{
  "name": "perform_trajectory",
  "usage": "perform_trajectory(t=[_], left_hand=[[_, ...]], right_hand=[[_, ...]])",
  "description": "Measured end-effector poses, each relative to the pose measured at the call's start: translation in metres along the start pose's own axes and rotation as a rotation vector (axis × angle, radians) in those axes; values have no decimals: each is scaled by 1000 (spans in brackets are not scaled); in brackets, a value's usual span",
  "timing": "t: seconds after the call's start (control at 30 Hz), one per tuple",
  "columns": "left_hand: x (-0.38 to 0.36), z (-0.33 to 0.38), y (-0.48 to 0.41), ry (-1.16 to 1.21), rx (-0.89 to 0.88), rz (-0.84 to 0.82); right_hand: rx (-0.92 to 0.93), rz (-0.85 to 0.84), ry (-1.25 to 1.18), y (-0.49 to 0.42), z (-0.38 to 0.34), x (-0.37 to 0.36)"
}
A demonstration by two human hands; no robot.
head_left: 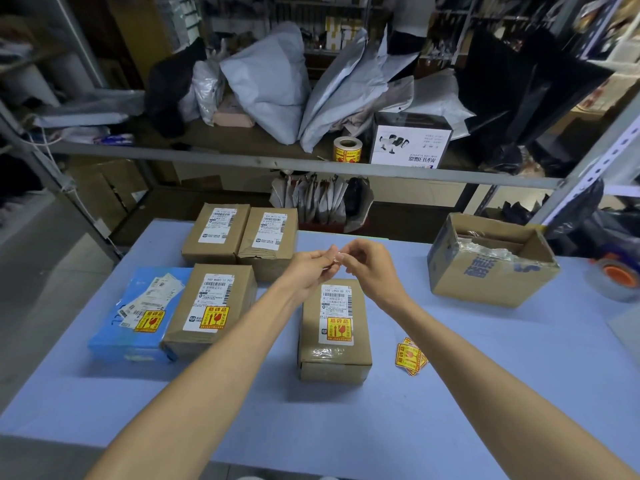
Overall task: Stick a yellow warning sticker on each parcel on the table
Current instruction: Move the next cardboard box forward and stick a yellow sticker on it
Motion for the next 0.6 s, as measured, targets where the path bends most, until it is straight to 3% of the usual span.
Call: perform_trajectory(t=[0.1,0.4,0.6], left_hand=[[-1,5,0,-28,-35,-12],[-5,16,-5,-536,-313,99],[-25,15,-16,-628,-382,83]], right_hand=[[-40,33,36,0,6,0],[-135,151,-197,2,22,16],[-221,263,-345,8,33,27]])
Point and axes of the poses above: each hand's wrist, its own y-axis away from the middle knuckle, its own x-axis out of the back of the hand, z = x × y, the point moved 5 cm from there along -y, towards the middle knuckle, and after that the axes turned 7 degrees about -z, right-handed, at the moved point
